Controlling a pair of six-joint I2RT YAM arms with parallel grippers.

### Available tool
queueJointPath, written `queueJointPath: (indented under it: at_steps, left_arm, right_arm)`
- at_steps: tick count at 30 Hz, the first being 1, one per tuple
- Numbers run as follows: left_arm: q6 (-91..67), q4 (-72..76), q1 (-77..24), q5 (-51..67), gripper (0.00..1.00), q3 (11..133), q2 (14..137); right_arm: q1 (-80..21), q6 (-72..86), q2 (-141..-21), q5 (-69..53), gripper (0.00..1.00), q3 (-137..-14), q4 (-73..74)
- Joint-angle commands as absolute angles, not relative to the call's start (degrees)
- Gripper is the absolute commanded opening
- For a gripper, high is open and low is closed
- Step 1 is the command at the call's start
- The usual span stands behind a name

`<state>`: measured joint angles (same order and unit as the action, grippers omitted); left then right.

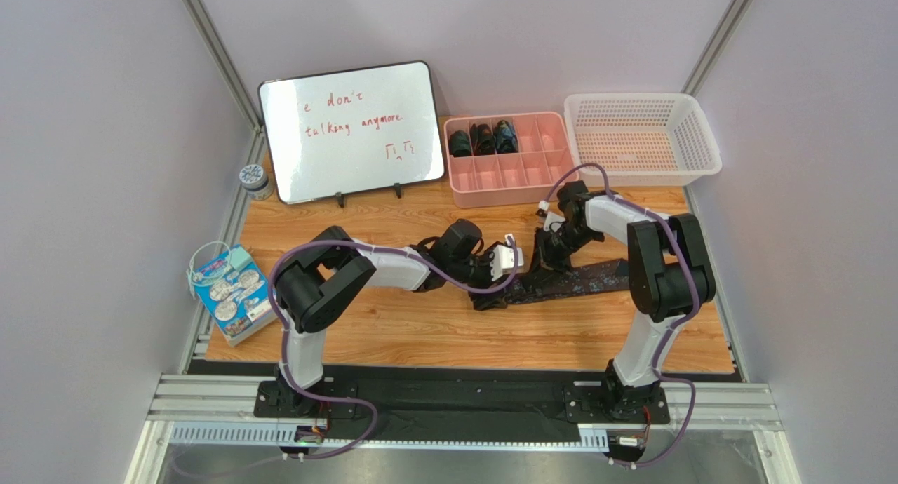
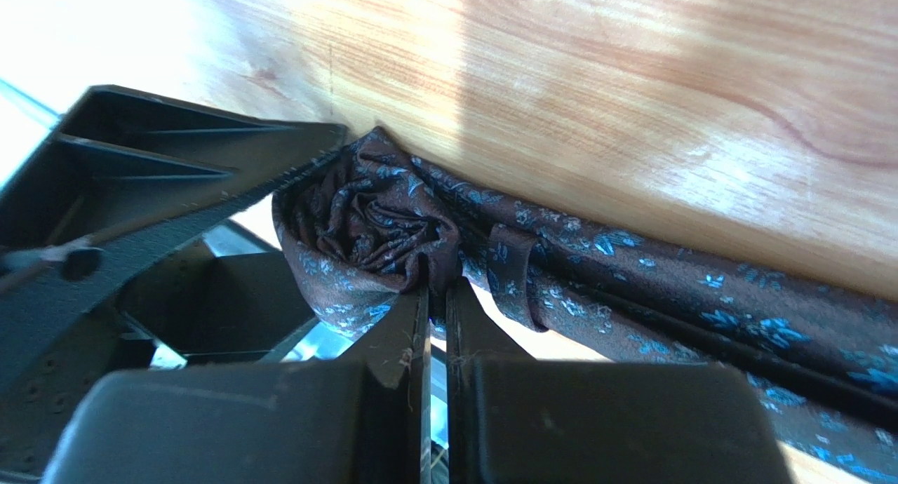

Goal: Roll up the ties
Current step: Roll the tie at the center of the board.

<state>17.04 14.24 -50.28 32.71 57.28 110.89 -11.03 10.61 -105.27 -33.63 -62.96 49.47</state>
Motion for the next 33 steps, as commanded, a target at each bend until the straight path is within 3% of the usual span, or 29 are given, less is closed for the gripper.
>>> queueJointPath:
  at_steps: [1, 18, 33]
  left_arm:
    - [11.8, 19.9, -49.8, 33.2, 0.77, 55.1, 109.2]
    - [7.3, 37.9, -49.3, 31.8, 0.75, 44.3, 107.4]
    - [-3.6, 43.5, -50.5, 38.0, 0.65, 48.7, 112.3]
  right_arm:
    - [-13.8, 9.1, -109.7, -15.5, 0.00, -63.3, 46.9]
    - [-16.0, 12.6, -118.7, -24.4, 0.00, -65.2, 46.5]
    - [-16.1, 13.9, -119.4, -25.6, 0.00, -64.8, 43.1]
